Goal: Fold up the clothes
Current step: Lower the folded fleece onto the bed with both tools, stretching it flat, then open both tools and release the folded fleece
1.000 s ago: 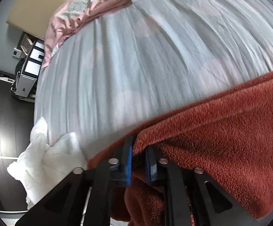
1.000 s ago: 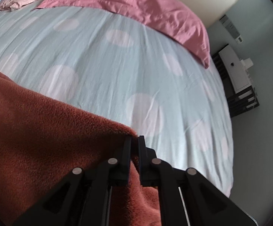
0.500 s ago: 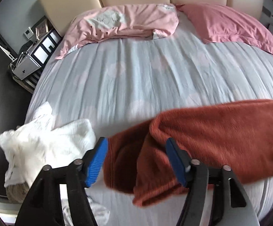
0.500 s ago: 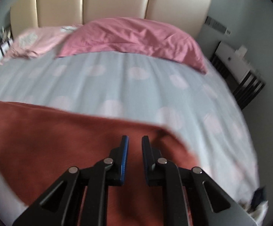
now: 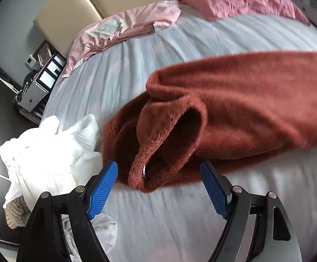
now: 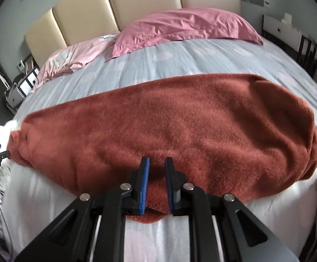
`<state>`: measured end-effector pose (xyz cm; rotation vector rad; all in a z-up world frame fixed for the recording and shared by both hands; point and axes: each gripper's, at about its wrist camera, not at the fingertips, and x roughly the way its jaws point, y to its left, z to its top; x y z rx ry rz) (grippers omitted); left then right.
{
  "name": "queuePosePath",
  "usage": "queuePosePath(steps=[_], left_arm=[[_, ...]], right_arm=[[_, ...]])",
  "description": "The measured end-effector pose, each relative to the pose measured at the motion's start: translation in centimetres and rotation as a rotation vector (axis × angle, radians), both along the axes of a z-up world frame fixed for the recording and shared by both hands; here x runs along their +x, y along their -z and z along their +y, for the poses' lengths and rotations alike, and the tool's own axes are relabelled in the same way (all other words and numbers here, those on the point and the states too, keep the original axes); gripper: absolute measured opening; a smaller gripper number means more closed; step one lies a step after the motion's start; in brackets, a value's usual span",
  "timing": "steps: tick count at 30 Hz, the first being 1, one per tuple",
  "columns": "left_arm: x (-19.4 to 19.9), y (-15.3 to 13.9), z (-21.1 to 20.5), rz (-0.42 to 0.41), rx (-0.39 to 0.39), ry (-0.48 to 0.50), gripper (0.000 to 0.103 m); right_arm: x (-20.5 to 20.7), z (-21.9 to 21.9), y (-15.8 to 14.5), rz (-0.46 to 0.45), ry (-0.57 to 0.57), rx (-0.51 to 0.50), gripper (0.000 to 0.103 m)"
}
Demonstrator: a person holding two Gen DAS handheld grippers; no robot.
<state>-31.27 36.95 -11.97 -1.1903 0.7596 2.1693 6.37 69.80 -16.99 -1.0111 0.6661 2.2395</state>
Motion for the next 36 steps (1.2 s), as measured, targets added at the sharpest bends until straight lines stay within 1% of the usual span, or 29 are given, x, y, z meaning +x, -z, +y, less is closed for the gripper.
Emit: queuePosePath(steps=[1,2,3,4,5,6,7,9,11,14,16,18,20,22,23,25,27,28,29,30,32,33,35,36], left_arm=[[-0.3,0.1,0.0,-0.007,0.003,-0.007,0.079],[-0.6,0.2,-0.1,-0.013,0.006,-0.015,0.076],[-0.9,0.3,-0.1,-0.02,0.008,-0.022,0.069],[-1.2,0.4,-0.1,-0.027,0.011,-0.029,0.048],[-1.5,0.6,-0.2,-0.034,0.014,-0.037,0.033],[-1.8,0.7,-0.2,-0.04,0.017,-0.044,0.029],[-2.1,0.8,-0.3,-0.047,0.02,-0.051,0.022],[-2.7,1.0,-0.3,-0.06,0.025,-0.066,0.019],[-3.5,-0.5,-0.7,-0.058,0.037,-0.082,0.018],[-5.2,-1.9,-1.3,-0.061,0.02,-0.122,0.017],[-6.8,-2.3,-1.9,-0.08,-0.005,-0.162,0.017],[-8.8,-1.8,-2.8,-0.115,-0.023,-0.224,0.017],[-10.3,-0.7,-3.1,-0.114,-0.041,-0.246,0.017],[-11.0,0.9,-3.1,-0.133,-0.044,-0.271,0.017],[-11.4,1.8,-3.2,-0.143,-0.045,-0.284,0.019],[-12.1,3.4,-3.3,-0.161,-0.049,-0.308,0.021],[-11.8,4.2,-3.5,-0.132,-0.066,-0.324,0.028],[-11.6,4.6,-3.6,-0.116,-0.074,-0.331,0.035],[-11.1,4.4,-3.7,-0.084,-0.071,-0.336,0.043],[-10.1,3.9,-3.9,-0.039,-0.058,-0.34,0.047],[-8.2,2.9,-4.4,0.05,-0.033,-0.348,0.071],[-7.1,2.4,-4.7,0.086,-0.028,-0.354,0.072],[-4.6,1.6,-5.3,0.117,0.002,-0.368,0.072],[-3.4,1.4,-5.6,0.098,0.018,-0.361,0.072]], right_arm=[[0.1,0.0,0.1,0.002,0.005,0.009,0.015],[0.1,0.1,0.2,0.004,0.011,0.019,0.015],[0.2,0.3,0.4,0.001,0.019,0.027,0.015],[0.3,0.4,0.7,-0.001,0.024,0.034,0.015],[0.3,0.6,1.0,-0.004,0.029,0.041,0.015],[0.3,0.7,1.2,-0.01,0.029,0.051,0.015],[0.3,0.7,1.3,-0.018,0.028,0.059,0.015],[0.1,0.9,1.5,-0.026,0.024,0.063,0.015],[-0.1,0.9,1.7,-0.04,0.025,0.068,0.015],[-0.4,0.6,1.7,-0.058,0.015,0.087,0.015],[-0.4,0.5,1.6,-0.059,0.013,0.091,0.015],[-0.3,0.5,1.5,-0.056,0.015,0.097,0.015],[-0.3,0.6,1.4,-0.059,0.016,0.109,0.015],[-0.4,0.6,1.6,-0.069,0.014,0.113,0.015],[-0.5,0.6,1.8,-0.073,0.013,0.113,0.015],[-0.5,0.5,2.0,-0.081,0.012,0.118,0.015],[-0.4,0.5,2.0,-0.088,0.012,0.128,0.015],[-0.2,0.5,2.0,-0.088,0.017,0.133,0.015],[0.1,0.5,1.9,-0.085,0.031,0.137,0.015],[0.4,0.4,1.7,-0.081,0.046,0.143,0.015],[1.2,0.3,1.0,-0.08,0.08,0.16,0.015],[1.5,0.0,0.7,-0.083,0.089,0.169,0.015],[2.0,-0.6,0.1,-0.091,0.098,0.183,0.015],[2.4,-1.2,0.0,-0.093,0.098,0.17,0.015]])
